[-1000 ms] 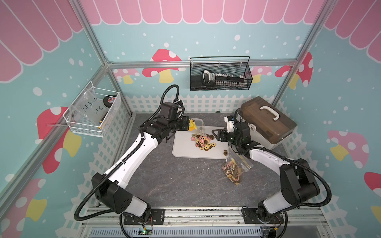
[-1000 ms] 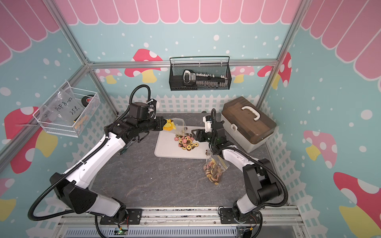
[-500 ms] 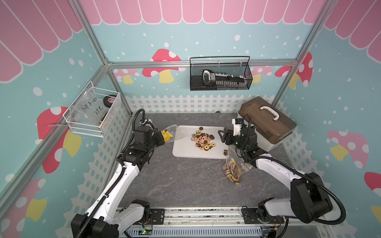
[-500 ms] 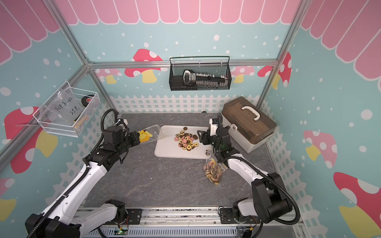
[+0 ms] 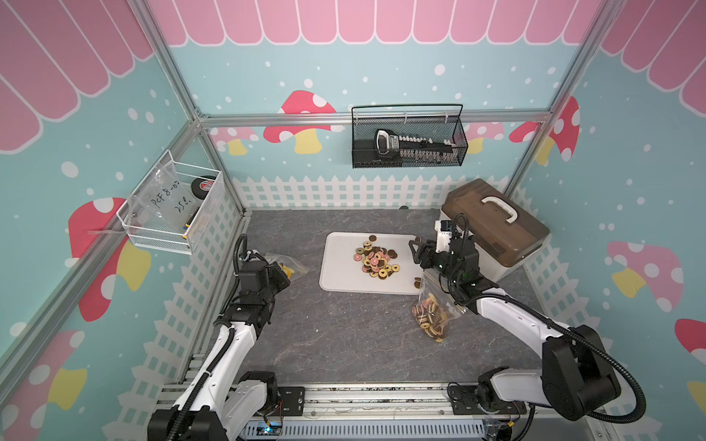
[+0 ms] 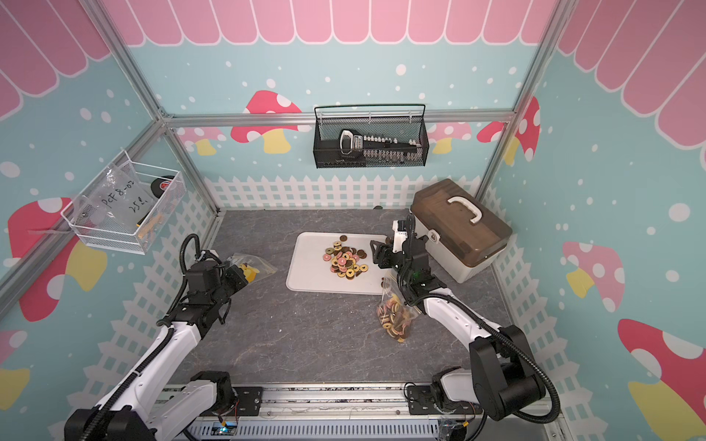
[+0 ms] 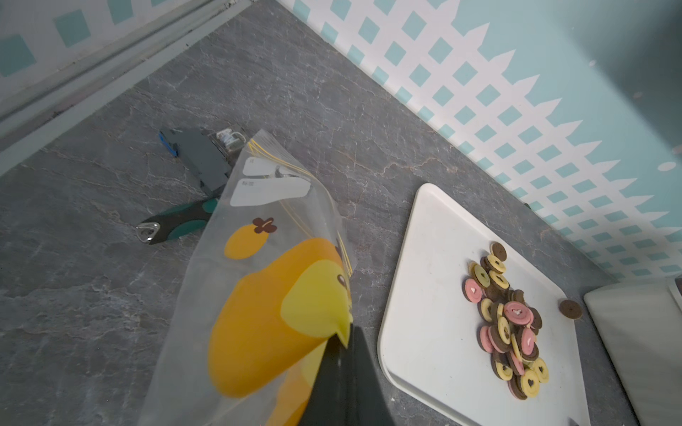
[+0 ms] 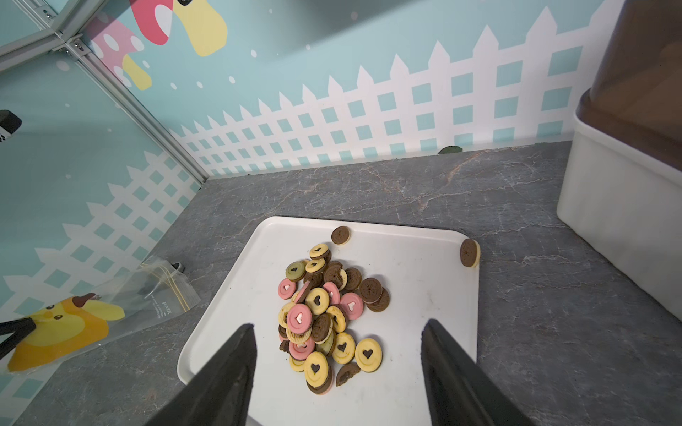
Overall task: Pour cookies out of the ziploc bag
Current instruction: Place the ziploc bag at the center of the board.
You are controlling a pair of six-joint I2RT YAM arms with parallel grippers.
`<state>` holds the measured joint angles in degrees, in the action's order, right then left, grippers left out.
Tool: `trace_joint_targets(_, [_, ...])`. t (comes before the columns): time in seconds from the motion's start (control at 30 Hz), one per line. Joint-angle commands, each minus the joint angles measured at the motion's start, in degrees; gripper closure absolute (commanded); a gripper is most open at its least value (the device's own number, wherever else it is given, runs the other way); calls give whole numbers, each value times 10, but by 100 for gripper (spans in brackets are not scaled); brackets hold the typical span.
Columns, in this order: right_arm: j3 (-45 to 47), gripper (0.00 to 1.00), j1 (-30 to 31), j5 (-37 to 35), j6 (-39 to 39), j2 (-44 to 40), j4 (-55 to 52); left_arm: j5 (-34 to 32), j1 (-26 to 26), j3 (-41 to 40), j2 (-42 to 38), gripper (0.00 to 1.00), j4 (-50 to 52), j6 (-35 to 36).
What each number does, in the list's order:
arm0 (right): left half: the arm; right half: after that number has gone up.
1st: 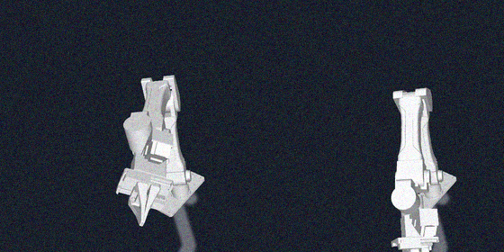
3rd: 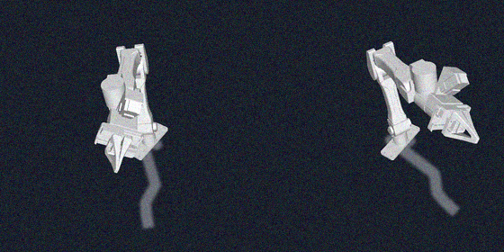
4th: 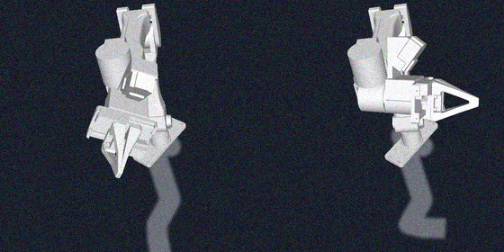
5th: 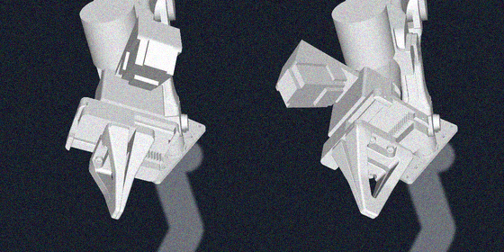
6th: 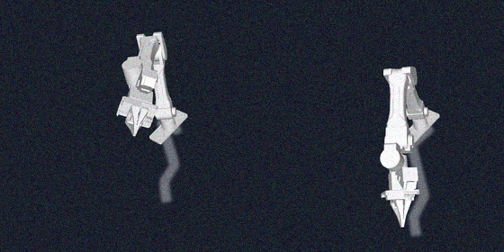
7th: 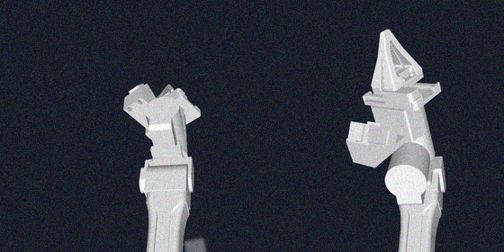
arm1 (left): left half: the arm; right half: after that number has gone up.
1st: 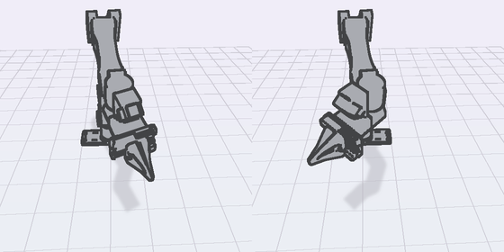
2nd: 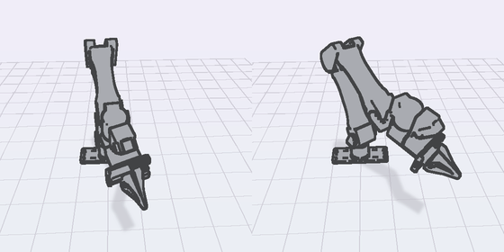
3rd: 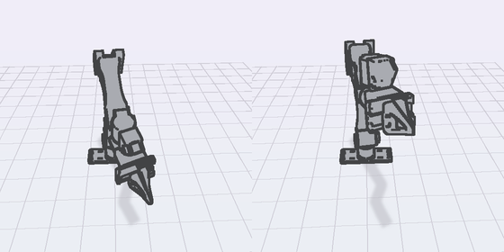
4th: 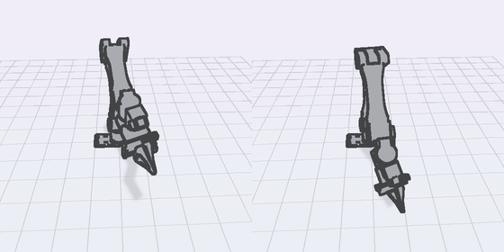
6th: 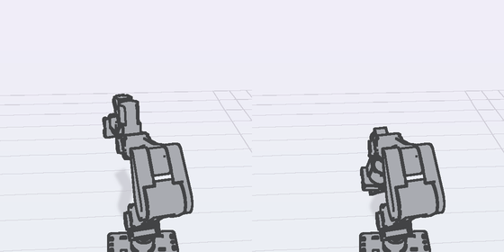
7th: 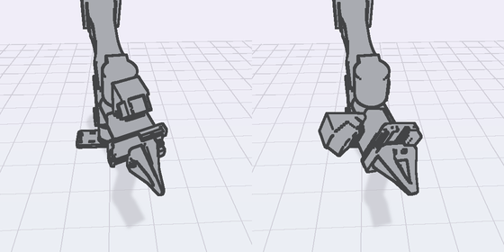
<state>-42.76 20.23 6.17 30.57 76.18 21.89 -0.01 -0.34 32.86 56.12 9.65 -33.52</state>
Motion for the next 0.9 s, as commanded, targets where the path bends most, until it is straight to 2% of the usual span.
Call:
trace_joint_targets(0.0, [7, 30, -4, -10, -5, -14, 13, 46, 4, -21, 12, 100, -29, -22])
trace_joint_targets(0.03, [8, 30, -4, -11, -5, -14, 13, 56, 4, -26, 12, 99, -32, -25])
trace_joint_targets(0.1, [8, 31, -4, -11, -5, -14, 13, 75, 4, -36, 9, 91, -38, -27])
trace_joint_targets(0.17, [8, 30, -4, -11, -4, -14, 13, 87, 3, -40, 4, 73, -35, -24])
trace_joint_targets(0.27, [-1, 30, -5, -1, -3, -13, -2, 88, 3, -41, -15, 54, -14, -13])
trace_joint_targets(0.33, [-31, 30, -6, 17, -7, -9, -53, 87, 3, -35, -32, 44, 2, -7])
trace_joint_targets(0.47, [-117, 32, -7, 63, -33, 2, -223, 88, -5, -30, -73, 26, 18, 0])
trace_joint_targets(0.6, [-151, 33, -7, 74, -64, -36, -352, 74, -40, -27, -101, 23, 25, 14])
trace_joint_targets(0.73, [-174, 31, -7, 35, -97, -105, -484, 25, -82, -12, -136, 23, 58, 35])
trace_joint_targets(0.87, [-204, 31, -6, -18, -116, -143, -613, 38, -110, -21, -161, 23, 43, 30])
